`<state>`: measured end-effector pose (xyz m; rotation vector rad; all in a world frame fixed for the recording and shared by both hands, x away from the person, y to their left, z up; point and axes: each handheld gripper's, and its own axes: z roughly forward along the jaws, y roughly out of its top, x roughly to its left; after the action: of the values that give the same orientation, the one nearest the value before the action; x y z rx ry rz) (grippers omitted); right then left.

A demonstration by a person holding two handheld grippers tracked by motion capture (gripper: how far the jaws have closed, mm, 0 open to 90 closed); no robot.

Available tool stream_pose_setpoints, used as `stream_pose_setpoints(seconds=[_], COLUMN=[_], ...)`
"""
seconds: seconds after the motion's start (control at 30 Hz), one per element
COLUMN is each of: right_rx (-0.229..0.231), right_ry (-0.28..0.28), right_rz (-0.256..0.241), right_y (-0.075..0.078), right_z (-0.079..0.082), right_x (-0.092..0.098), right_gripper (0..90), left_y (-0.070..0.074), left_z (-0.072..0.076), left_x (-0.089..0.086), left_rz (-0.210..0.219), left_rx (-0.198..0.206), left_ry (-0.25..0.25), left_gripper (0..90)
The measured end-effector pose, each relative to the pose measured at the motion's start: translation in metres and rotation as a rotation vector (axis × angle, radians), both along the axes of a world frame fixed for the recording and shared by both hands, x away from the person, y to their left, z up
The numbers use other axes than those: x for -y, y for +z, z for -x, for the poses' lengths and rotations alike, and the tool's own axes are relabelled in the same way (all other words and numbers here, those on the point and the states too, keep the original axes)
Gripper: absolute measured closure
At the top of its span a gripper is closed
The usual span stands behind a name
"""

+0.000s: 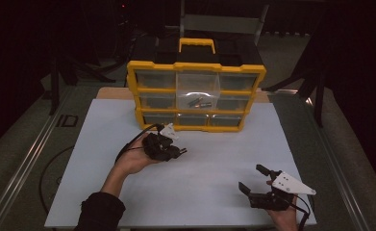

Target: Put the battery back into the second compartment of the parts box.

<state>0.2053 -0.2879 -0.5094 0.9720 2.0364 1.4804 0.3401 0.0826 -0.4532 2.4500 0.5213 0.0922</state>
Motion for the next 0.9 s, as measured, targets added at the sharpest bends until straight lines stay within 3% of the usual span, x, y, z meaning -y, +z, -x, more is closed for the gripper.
stream_pose_setpoints(seconds=[0.37, 0.6, 0.73, 0.9], right_rx=[-0.004, -0.004, -0.004, -0.004], right_ry=[-0.002, -0.001, -0.001, -0.001], right_rz=[-0.002, -0.006, -0.006, -0.006], right_y=[0.000, 0.000, 0.000, 0.000], right_z=[0.000, -0.001, -0.001, -0.001], right_x=[0.000, 0.000, 0.000, 0.001], right_gripper=[8.7, 8.7, 8.7, 8.7], left_y=[0.040, 0.061, 0.084, 0.101], left_z=[-0.004, -0.007, -0.012, -0.013], left_x=[-0.020, -0.026, -0.034, -0.037], left_rz=[0.054, 0.064, 0.085, 0.092], left_rx=[0.033, 0.047, 0.061, 0.074], left_ry=[-0.005, -0.019, -0.040, -0.049], left_gripper=[77.9, 77.9, 77.9, 77.9])
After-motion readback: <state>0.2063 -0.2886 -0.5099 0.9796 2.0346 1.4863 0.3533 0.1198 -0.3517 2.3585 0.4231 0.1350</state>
